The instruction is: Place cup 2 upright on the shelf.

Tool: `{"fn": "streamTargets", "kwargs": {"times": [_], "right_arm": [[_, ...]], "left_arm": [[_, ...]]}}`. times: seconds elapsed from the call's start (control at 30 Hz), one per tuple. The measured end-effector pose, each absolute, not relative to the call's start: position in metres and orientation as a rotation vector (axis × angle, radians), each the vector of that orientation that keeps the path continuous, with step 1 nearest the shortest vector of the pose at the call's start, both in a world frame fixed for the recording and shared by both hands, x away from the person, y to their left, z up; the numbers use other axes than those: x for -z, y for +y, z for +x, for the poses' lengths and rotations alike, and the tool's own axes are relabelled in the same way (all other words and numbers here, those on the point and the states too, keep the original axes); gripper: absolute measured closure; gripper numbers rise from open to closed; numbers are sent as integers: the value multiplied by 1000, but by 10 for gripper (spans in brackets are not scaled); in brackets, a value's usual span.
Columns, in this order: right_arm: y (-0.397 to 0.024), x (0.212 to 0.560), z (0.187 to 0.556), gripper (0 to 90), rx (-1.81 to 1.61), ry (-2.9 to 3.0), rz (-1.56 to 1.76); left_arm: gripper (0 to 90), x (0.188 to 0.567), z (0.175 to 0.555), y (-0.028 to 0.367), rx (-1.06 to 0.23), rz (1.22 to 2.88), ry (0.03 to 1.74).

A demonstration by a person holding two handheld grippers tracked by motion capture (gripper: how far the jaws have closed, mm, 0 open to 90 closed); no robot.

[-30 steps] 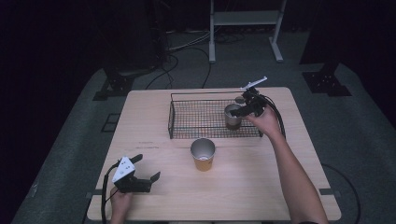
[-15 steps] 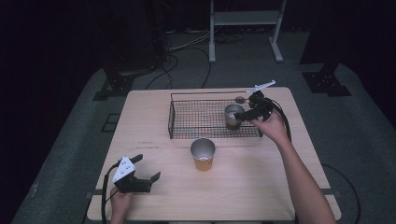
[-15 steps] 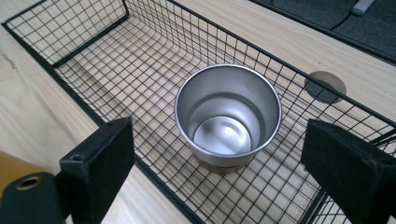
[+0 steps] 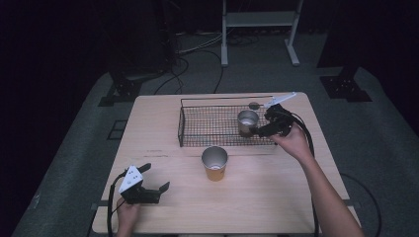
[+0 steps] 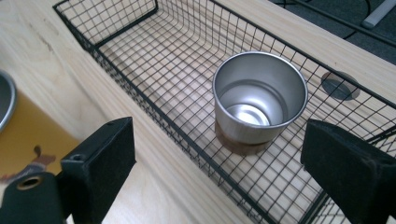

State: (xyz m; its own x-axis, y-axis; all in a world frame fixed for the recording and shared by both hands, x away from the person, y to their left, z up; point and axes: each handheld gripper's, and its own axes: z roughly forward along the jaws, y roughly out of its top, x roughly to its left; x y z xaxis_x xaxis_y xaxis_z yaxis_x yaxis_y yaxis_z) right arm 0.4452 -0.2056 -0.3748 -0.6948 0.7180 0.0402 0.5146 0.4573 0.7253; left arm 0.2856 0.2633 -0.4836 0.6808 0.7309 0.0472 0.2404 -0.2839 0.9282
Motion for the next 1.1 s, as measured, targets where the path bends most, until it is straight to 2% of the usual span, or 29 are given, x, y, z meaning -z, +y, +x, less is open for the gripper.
{"fn": "streamTargets", "kwargs": {"times": [1.1], "right_arm": [[-188, 374, 374, 93, -1186, 2502, 813]], "left_arm": [[0, 484, 285, 263, -583, 1839, 767]]}}
